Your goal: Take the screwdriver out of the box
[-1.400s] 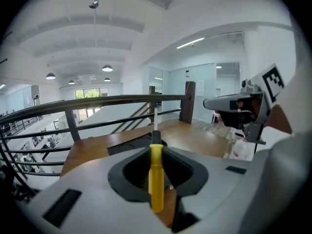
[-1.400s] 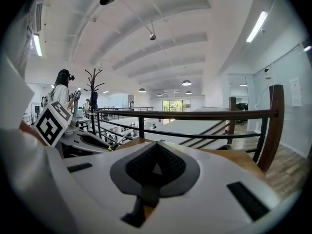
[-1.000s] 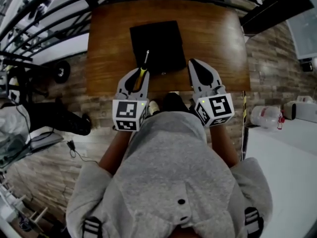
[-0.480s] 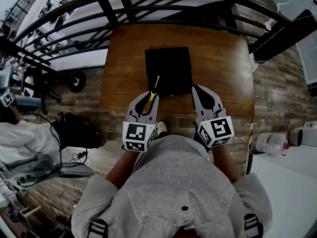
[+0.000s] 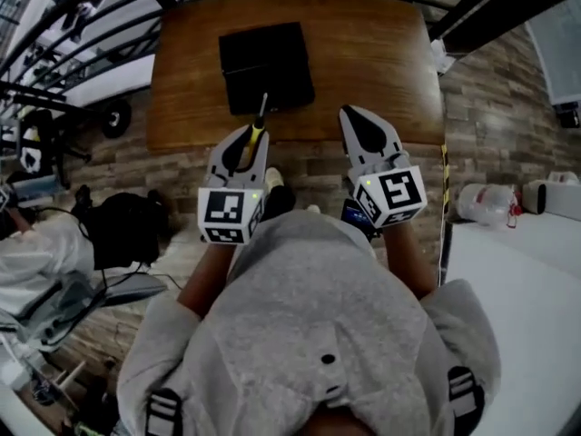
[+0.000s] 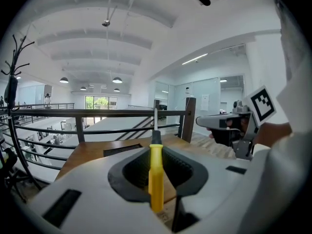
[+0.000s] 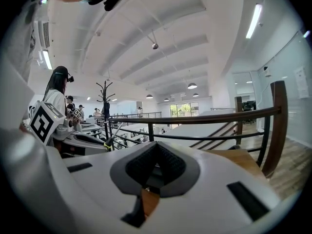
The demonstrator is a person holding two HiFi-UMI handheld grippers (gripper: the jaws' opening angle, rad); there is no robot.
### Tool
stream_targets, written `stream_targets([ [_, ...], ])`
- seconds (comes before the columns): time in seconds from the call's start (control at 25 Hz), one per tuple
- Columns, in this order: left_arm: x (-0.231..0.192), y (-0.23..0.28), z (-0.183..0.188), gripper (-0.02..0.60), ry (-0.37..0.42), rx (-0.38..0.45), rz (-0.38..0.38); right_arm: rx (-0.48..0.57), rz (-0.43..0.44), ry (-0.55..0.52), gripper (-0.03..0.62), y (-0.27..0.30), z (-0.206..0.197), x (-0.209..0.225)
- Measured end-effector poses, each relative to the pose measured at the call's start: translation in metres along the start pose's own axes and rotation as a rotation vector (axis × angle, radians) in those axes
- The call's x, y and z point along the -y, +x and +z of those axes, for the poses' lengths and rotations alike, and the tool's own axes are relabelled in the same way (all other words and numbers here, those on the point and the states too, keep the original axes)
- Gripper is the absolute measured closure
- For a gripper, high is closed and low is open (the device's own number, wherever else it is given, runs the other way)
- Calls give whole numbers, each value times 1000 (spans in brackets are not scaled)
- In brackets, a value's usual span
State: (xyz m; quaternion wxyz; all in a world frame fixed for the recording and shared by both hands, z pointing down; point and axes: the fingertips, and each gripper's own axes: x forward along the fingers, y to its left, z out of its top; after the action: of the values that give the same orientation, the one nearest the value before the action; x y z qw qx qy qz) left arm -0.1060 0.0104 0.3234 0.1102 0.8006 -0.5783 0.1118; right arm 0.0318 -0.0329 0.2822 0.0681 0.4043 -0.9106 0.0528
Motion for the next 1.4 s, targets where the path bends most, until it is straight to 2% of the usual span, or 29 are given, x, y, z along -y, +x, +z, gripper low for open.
stream_targets([
  [0.16, 45, -23, -17, 497, -35, -27, -8, -27, -28, 15, 577, -55, -15, 9],
  [0.48, 91, -69, -25, 497, -23, 0, 31, -2, -18, 8, 577, -122, -21, 2],
  [0.68, 102, -90, -23, 497, -29, 18, 52, -5, 25, 11, 577, -133, -28, -10],
  [0.88, 117, -111, -29, 497, -32, 30, 54, -12, 30, 26, 579, -154, -41, -21],
  [1.08, 130, -111, -27, 497, -26, 36, 48, -5, 25, 14, 577, -168, -38, -15],
  [1.4, 127, -116, -25, 497, -23, 34, 51, -2, 22, 15, 578, -166, -33, -17],
])
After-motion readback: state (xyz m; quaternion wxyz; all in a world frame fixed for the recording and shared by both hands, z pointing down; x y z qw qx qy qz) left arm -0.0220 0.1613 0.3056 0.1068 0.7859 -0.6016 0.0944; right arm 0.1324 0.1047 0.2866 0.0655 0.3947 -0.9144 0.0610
